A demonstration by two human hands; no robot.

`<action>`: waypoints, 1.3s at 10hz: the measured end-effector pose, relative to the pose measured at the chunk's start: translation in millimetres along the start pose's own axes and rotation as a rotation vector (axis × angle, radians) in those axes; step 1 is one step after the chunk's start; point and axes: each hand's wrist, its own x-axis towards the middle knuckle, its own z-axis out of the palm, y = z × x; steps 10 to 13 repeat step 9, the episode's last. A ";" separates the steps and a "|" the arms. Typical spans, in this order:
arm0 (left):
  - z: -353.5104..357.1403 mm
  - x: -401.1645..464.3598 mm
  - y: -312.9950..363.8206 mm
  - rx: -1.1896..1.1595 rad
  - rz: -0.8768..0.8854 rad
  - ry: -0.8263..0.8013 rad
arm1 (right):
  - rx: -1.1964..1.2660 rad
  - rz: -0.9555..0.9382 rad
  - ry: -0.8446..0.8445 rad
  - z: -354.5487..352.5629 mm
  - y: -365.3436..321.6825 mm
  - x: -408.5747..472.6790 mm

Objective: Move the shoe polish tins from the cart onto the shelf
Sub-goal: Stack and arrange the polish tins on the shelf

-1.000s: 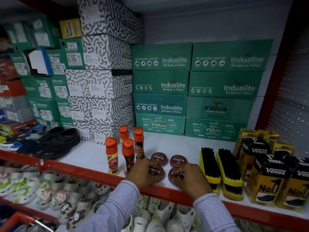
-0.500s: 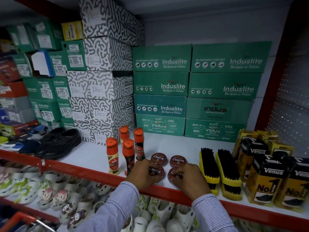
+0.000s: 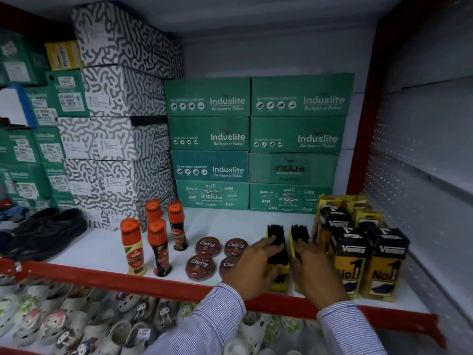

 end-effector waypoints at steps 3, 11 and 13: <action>-1.1 -2.8 15.4 -0.004 0.010 0.028 | 0.035 -0.070 0.001 -8.9 1.8 -2.8; 9.6 32.9 102.7 0.107 0.210 0.029 | -0.123 0.003 0.324 -96.9 70.1 -22.2; 9.6 32.9 102.7 0.107 0.210 0.029 | -0.123 0.003 0.324 -96.9 70.1 -22.2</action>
